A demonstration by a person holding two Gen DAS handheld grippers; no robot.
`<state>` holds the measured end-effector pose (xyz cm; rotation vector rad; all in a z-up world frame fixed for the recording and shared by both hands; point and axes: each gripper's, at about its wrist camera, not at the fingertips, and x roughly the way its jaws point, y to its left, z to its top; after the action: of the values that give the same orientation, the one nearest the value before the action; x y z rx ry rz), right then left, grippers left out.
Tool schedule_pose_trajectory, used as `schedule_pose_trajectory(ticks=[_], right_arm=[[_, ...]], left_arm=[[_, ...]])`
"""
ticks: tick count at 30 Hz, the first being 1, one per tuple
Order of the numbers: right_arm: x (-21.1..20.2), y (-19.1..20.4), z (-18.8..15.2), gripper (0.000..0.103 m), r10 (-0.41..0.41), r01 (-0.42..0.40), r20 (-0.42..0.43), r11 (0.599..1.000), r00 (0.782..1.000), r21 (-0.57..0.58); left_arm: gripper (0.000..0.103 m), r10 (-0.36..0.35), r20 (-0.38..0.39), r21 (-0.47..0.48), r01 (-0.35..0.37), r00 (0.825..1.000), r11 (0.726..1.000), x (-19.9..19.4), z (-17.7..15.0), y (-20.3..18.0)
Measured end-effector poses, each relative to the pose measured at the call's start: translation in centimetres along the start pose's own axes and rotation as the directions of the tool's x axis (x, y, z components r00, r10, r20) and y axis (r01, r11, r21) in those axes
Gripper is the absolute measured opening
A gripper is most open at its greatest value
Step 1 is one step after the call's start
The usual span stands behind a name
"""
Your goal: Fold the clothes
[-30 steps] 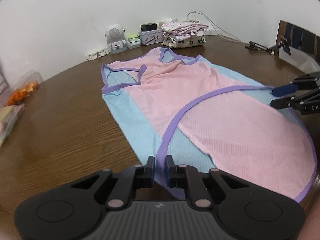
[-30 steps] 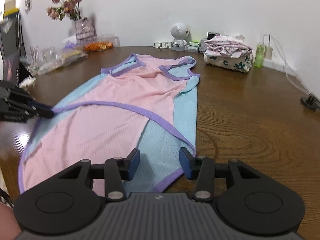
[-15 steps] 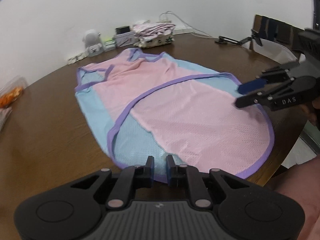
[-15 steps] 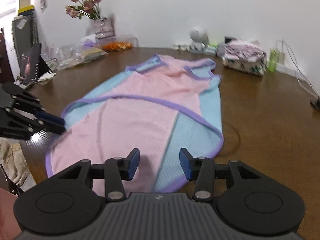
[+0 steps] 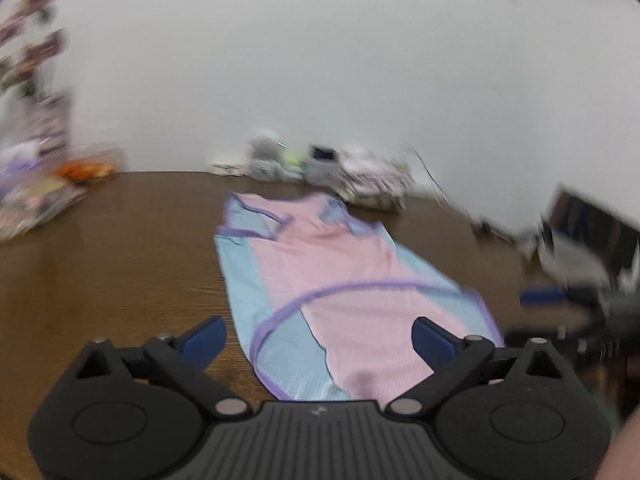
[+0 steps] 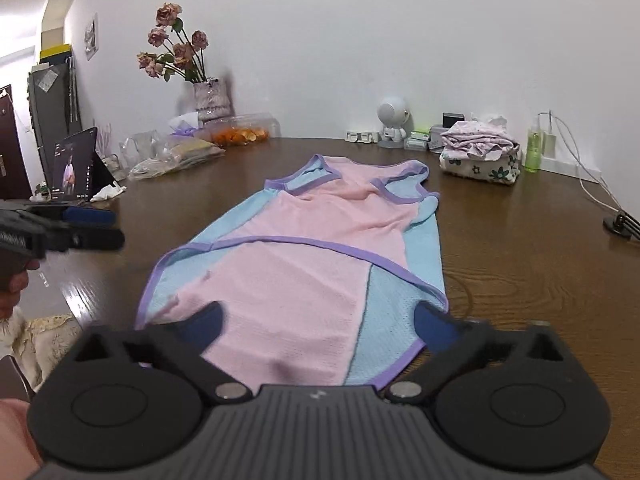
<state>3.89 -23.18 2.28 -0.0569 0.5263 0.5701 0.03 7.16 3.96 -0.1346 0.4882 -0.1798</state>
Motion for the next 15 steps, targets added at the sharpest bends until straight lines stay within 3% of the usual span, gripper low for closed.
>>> schedule_pose_trajectory(ticks=[8, 15], right_arm=[[0.7, 1.1, -0.3, 0.103, 0.007, -0.006, -0.041, 0.999, 0.999, 0.034], [0.8, -1.3, 3.1, 0.103, 0.057, -0.052, -0.024, 0.985, 0.998, 0.164]], left_arm=[[0.100, 0.001, -0.044, 0.020, 0.000, 0.999, 1.000, -0.1, -1.1, -0.9], [0.098, 0.047, -0.143, -0.137, -0.066, 0.989, 0.988, 2.1, -0.4, 1.7]])
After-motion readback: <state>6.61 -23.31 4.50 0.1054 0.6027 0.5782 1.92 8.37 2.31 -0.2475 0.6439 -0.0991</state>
